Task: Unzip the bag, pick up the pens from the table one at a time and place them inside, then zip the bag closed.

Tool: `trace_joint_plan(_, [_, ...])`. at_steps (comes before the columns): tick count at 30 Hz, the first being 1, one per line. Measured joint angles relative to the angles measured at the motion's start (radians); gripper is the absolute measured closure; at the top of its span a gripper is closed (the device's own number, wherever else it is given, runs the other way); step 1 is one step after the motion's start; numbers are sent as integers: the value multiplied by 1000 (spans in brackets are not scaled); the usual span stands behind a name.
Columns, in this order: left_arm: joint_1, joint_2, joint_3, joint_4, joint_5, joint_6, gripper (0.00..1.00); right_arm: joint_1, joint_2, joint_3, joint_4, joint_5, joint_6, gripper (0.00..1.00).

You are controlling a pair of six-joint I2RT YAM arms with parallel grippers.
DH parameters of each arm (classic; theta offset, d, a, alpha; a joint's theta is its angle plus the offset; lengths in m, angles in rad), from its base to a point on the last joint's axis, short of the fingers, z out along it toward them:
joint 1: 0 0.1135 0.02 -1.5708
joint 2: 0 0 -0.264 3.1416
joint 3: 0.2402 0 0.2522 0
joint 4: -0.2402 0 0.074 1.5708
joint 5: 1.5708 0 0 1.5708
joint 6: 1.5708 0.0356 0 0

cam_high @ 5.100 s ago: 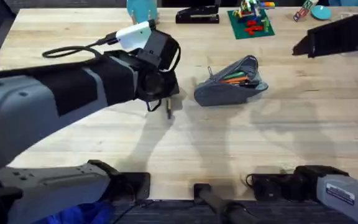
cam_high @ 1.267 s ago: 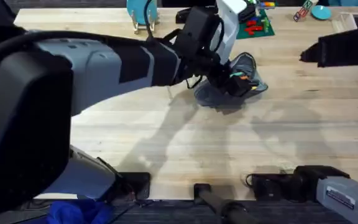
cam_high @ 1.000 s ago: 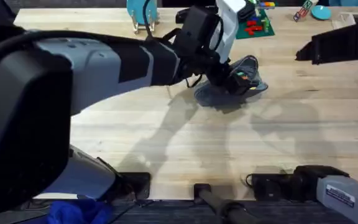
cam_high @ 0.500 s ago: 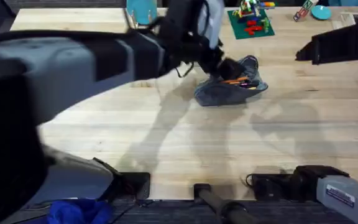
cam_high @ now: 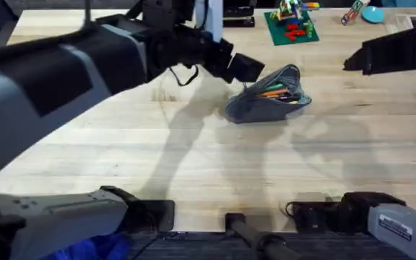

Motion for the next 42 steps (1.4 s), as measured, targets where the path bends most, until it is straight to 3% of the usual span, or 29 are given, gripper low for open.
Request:
trace_joint_plan(12, [114, -166, 0, -297, 208, 169, 6, 0, 0, 0, 0, 0, 0, 4])
trace_joint_plan(18, [149, -227, 0, -426, 231, 210, 5, 0, 0, 0, 0, 0, 0, 3])
trace_joint_plan(25, [149, -328, 0, -599, 231, 348, 5, 0, 0, 0, 0, 0, 0, 3])
trace_joint_plan(31, [149, -344, 0, -622, 233, 420, 5, 0, 0, 0, 0, 0, 0, 4])
trace_joint_plan(42, [149, -344, 0, -604, 233, 456, 5, 0, 0, 0, 0, 0, 0, 3])
